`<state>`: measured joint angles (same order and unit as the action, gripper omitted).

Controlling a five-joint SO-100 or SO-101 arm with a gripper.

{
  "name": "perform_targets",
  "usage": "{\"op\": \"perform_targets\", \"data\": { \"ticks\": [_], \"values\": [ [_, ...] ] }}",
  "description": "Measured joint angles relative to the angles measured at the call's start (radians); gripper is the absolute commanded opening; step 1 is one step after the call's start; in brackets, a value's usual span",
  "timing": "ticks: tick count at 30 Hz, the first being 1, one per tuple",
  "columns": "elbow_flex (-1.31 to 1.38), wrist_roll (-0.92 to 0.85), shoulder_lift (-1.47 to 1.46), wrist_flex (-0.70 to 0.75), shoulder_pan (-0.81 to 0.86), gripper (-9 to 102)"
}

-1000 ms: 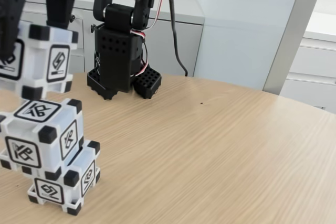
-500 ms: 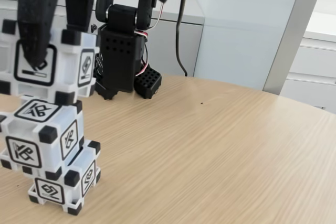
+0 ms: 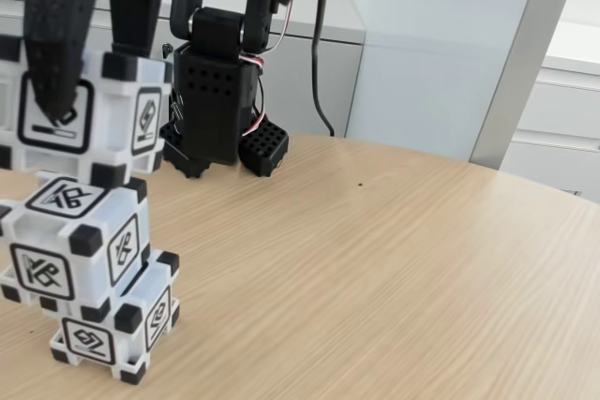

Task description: Stack cubes from left to right.

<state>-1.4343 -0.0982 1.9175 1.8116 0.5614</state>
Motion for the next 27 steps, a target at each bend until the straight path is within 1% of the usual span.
{"op": "perform_targets", "data": {
  "ticks": [18, 21, 23, 27],
  "values": [
    [0.002, -0.003, -0.049, 0.0, 0.0, 1],
    [0.002, -0.003, -0.051, 0.0, -0.002, 7],
    [0.002, -0.003, -0.051, 0.0, -0.002, 17],
    [0.002, -0.003, -0.051, 0.0, -0.005, 24]
  ]
}}
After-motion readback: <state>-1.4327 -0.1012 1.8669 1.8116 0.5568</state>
